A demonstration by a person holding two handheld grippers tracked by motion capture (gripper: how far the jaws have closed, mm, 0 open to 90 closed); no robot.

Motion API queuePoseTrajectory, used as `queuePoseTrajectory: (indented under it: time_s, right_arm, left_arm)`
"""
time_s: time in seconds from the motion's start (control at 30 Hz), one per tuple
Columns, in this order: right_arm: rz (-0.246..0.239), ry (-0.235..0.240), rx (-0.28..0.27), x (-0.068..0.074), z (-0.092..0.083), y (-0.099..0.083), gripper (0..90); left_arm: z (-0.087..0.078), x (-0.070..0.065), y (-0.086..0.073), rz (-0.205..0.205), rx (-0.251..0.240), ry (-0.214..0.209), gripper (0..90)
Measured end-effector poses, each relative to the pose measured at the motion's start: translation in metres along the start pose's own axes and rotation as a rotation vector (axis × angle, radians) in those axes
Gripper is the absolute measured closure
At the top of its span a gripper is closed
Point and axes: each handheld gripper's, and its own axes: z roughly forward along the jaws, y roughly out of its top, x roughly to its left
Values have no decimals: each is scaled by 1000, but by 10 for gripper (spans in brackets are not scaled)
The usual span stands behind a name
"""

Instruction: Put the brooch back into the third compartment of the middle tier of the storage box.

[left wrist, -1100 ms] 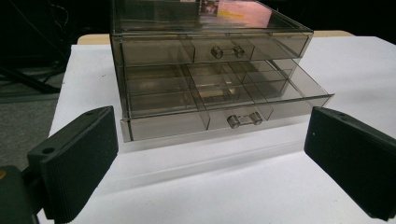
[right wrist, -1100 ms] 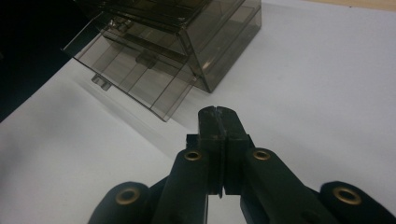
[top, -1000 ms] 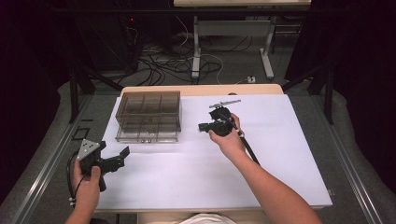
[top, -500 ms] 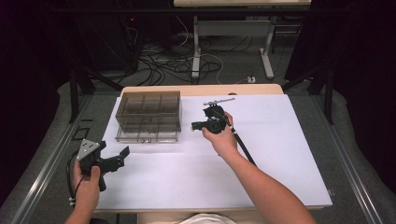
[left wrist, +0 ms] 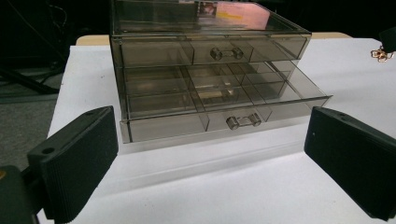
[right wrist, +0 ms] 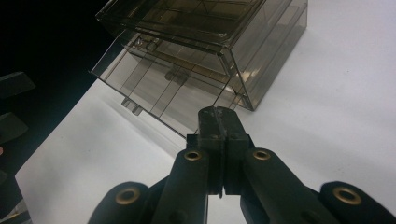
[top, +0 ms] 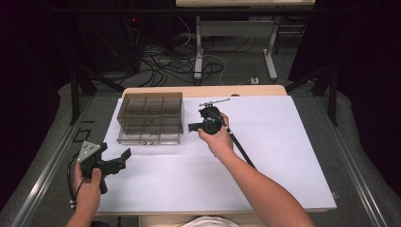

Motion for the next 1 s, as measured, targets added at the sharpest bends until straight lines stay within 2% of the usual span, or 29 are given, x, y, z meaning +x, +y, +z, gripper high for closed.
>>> queuePoseTrajectory:
  time_s: [0.37, 1.0]
  right_arm:
    - [-22, 6, 3, 10, 13, 2, 900]
    - [-36, 2, 6, 11, 27, 2, 900]
  left_arm:
    - [-1, -1, 0, 3, -2, -2, 27]
    - [-1, -1, 0, 3, -2, -1, 27]
